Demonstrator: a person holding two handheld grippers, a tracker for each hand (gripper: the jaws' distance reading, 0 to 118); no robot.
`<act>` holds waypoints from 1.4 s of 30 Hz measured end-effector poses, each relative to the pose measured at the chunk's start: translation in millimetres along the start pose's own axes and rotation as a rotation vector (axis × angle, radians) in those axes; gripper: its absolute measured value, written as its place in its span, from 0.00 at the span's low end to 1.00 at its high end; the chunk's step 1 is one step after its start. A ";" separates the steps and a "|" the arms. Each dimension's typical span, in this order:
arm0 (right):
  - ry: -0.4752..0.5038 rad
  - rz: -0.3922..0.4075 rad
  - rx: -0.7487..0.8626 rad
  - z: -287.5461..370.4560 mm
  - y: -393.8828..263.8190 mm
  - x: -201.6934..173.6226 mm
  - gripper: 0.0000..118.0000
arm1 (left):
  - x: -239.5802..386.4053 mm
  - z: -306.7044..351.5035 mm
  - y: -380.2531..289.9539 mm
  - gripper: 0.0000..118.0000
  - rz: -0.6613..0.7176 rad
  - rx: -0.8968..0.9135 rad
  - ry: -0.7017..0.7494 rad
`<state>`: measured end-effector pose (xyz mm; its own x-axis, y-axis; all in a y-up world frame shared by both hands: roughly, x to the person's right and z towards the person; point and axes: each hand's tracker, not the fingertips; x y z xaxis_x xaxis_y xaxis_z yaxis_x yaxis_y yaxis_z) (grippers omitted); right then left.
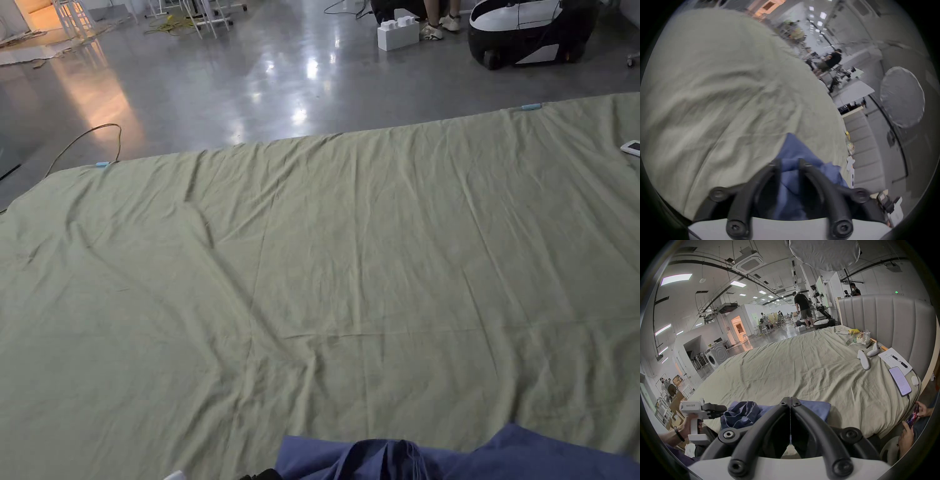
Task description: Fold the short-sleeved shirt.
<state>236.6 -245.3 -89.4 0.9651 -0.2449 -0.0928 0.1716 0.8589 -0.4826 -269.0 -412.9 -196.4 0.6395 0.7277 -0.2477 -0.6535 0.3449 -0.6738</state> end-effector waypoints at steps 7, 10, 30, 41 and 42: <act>-0.013 -0.006 -0.024 0.5 -0.4 -0.5 0.00 | -21.8 -7.5 -8.9 0.61 0.242 0.072 -0.218; -0.013 -0.003 -0.020 2.4 0.6 -1.8 0.00 | -22.0 2.4 -3.5 0.67 0.218 0.062 -0.209; 0.035 0.001 -0.042 -5.8 0.2 -12.4 0.00 | 25.7 -3.9 -10.8 0.79 0.003 -0.106 -0.265; -0.008 -0.047 -0.051 2.7 -7.5 -0.4 0.00 | 81.1 -73.7 -68.4 0.10 -0.201 -0.290 -0.152; -0.007 -0.058 -0.052 1.9 -9.0 0.4 0.00 | 82.6 -74.4 -67.4 0.10 -0.228 -0.291 -0.138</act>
<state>235.9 -252.3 -83.5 0.9552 -0.2904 -0.0575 0.2170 0.8188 -0.5315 -142.0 -420.2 -223.2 0.6815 0.7317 0.0133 -0.3468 0.3389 -0.8746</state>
